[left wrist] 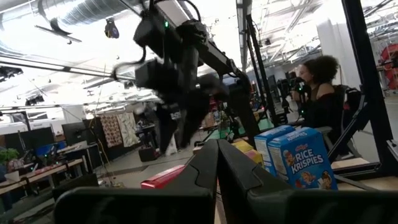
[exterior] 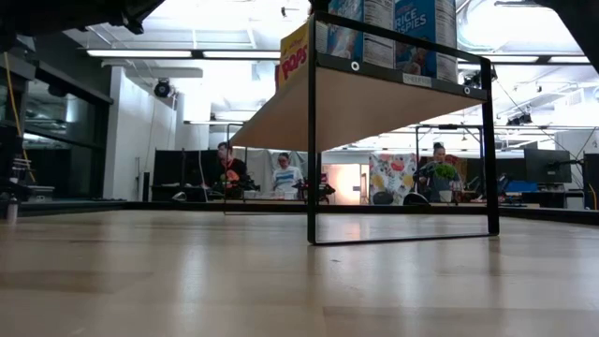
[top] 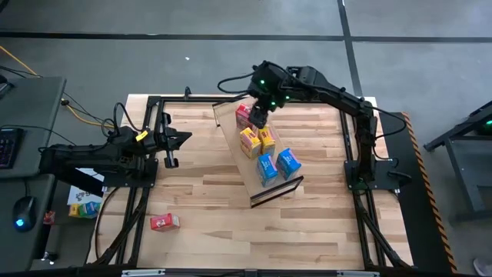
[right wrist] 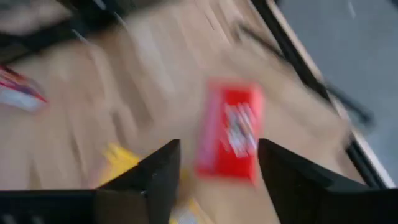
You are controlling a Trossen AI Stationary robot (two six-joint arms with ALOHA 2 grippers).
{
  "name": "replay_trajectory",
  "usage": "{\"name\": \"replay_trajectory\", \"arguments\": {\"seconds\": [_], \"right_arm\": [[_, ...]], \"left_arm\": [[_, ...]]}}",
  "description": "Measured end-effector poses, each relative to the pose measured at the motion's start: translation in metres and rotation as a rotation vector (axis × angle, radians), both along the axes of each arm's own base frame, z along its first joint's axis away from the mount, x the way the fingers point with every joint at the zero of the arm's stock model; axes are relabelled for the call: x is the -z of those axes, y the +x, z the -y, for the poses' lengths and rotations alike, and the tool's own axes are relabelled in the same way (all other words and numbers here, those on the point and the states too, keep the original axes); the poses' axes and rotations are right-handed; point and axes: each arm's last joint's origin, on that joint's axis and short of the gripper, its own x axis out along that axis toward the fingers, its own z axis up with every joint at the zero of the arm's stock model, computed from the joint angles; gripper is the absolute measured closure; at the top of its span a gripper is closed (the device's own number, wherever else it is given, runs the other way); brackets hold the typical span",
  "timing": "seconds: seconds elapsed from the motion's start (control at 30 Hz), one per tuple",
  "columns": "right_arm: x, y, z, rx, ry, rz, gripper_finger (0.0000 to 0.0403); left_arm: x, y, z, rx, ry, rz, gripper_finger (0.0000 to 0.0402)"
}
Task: Stack cereal on shelf
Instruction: Put the right red cereal box on the shelf
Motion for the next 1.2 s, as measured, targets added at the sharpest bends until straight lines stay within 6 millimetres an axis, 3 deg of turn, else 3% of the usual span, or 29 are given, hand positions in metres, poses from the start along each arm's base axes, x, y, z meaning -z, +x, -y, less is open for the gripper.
{"name": "replay_trajectory", "arguments": {"seconds": [0.2,0.33,0.63,1.2], "right_arm": [[-0.017,0.021,-0.004,-0.113,-0.045,0.263,0.0304],[-0.004,0.038,-0.01,-0.156,-0.058,0.258,0.0388],[0.036,0.06,-0.012,-0.191,-0.132,0.081,0.04],[0.037,0.055,-0.008,-0.055,-0.141,0.033,0.0402]], "left_arm": [[0.0,0.0,0.0,0.0,0.0,0.0,0.0402],[0.0,0.0,0.0,0.0,0.0,0.001,0.0401],[-0.001,0.0,0.0,-0.008,0.003,0.006,0.0401],[-0.001,0.0,-0.001,-0.027,0.009,0.004,0.0401]]}}
